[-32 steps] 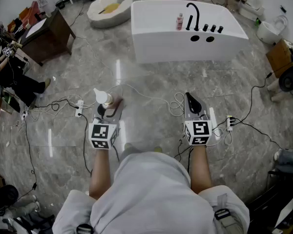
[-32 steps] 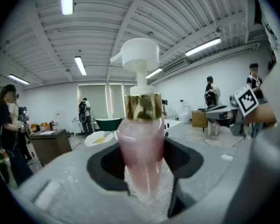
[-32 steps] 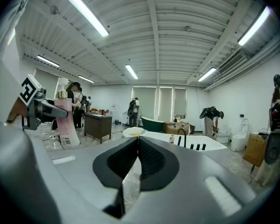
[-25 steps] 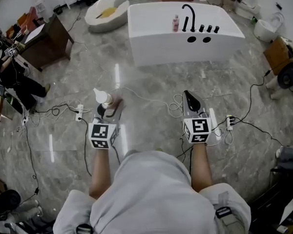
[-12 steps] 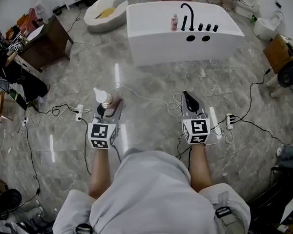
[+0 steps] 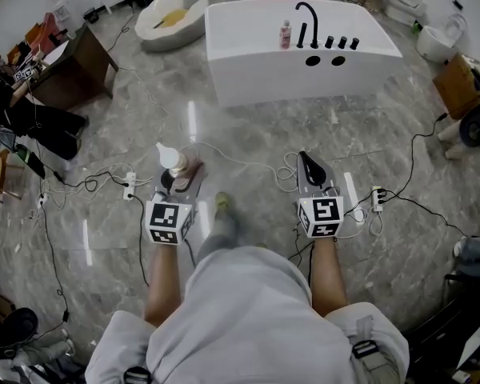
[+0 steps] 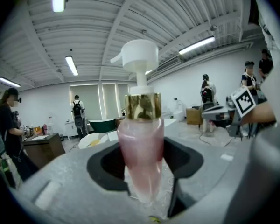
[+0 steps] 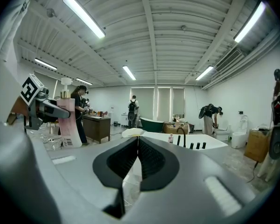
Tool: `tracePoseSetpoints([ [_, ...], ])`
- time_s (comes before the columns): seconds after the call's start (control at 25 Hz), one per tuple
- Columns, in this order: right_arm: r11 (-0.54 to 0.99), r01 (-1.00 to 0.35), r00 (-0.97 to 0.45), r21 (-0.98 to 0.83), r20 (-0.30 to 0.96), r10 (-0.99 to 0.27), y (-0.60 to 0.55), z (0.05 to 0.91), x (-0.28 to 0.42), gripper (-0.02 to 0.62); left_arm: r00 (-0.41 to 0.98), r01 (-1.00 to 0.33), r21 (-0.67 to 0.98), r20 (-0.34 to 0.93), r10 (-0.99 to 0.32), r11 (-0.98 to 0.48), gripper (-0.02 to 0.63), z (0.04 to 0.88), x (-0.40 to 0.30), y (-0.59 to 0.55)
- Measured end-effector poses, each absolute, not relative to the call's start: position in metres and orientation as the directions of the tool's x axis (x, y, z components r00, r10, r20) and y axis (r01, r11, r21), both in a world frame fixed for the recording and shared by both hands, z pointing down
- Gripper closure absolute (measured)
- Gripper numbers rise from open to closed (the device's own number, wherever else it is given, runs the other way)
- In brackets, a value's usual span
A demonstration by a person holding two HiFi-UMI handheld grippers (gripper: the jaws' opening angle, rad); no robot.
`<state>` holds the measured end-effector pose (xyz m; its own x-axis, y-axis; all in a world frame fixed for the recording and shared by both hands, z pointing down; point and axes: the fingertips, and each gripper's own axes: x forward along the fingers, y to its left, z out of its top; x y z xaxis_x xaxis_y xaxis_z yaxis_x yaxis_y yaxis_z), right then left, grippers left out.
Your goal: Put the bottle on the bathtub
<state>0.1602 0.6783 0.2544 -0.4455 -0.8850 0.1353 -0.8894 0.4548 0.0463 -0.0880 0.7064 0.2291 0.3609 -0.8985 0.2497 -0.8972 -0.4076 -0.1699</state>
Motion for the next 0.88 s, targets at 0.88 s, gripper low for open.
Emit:
tracePoseSetpoints([
  [0.88, 0.412, -0.907, -0.389, 0.084, 0.204, -0.898, 0.397, 0.259, 0.056, 0.592, 0.430, -0.872, -0.117, 0.284, -0.857, -0.476, 0.379, 0.249, -0.191, 0.409],
])
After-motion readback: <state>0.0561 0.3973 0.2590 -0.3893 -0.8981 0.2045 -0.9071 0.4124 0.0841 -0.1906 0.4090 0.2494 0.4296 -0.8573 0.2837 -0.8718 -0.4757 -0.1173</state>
